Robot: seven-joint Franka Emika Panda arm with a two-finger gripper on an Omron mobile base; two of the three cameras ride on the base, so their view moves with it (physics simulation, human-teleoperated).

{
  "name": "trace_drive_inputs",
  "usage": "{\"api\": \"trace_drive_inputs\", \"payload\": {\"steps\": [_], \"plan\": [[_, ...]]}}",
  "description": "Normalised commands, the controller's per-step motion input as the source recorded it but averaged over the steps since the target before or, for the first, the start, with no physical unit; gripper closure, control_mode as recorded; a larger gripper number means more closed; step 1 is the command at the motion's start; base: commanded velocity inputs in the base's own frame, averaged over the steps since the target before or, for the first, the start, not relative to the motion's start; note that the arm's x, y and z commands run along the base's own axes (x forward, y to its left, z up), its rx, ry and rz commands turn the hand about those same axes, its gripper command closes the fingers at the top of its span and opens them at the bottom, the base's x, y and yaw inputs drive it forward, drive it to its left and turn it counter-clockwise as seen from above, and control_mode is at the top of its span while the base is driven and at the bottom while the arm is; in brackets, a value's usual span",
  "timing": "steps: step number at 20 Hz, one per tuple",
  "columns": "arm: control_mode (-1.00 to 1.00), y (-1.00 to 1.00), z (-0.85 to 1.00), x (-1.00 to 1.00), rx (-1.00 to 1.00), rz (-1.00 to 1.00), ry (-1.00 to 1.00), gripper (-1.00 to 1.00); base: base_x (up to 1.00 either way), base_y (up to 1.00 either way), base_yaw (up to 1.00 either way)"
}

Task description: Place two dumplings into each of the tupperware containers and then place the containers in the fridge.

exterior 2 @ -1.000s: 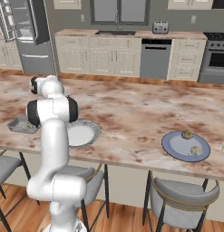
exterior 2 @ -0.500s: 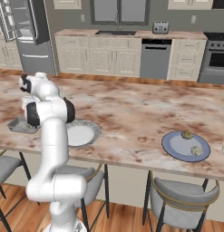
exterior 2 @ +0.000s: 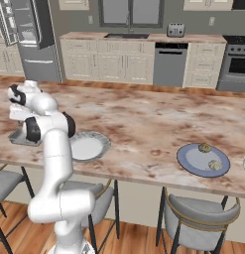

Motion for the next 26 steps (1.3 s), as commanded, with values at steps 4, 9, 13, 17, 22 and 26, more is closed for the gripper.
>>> {"api": "trace_drive_inputs", "payload": {"steps": [4, 9, 13, 17, 22, 26], "plan": [[-1.0, 0.49, -0.18, 0.08, -0.18, -0.07, 0.0, 1.0, 0.0, 0.0, 0.0], [-1.0, 0.18, -0.23, 0.13, -0.12, -0.03, 0.0, 1.0, 0.0, 0.0, 0.0], [-1.0, -0.06, -0.12, 0.03, 0.0, 0.0, 0.05, 1.0, 0.0, 0.0, 0.0], [-1.0, 0.0, -0.3, 0.0, -0.01, 0.0, 0.02, 1.0, 0.0, 0.0, 0.0], [-1.0, 0.0, -0.49, 0.0, -0.02, 0.0, 0.0, 1.0, 0.0, 0.0, 0.0], [-1.0, 0.0, -0.13, 0.0, 0.0, 0.0, 0.0, 1.0, 0.0, 0.0, 0.0]]}}
